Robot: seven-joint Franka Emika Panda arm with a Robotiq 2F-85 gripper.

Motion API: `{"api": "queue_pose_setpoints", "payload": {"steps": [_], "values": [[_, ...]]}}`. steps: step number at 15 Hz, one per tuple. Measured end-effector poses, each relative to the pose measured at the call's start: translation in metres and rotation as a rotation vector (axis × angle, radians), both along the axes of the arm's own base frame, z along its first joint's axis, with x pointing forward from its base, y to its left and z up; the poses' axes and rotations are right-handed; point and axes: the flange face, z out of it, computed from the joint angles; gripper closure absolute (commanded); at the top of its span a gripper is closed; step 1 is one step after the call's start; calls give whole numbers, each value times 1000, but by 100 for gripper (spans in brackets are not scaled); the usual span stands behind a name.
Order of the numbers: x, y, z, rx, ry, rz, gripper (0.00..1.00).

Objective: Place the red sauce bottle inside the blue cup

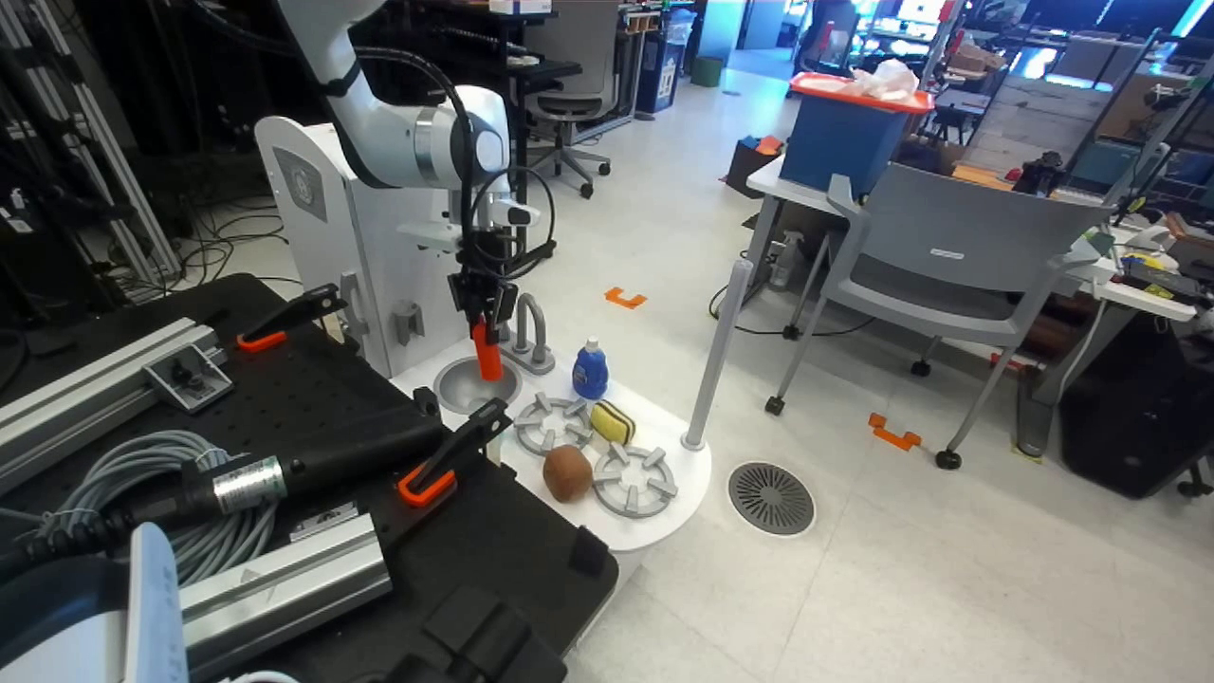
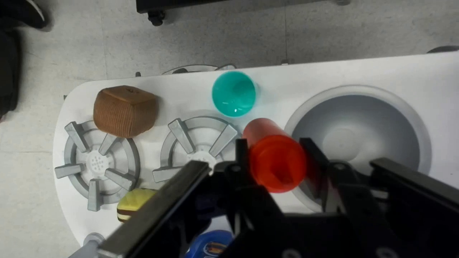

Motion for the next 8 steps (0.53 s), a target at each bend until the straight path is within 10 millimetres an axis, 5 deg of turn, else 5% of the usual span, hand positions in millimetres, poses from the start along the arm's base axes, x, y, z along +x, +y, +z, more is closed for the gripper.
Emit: {"api": "queue_pose_setpoints", "payload": {"steps": [8], "values": [[-31,-16,-9,6,38,18,86]]}}
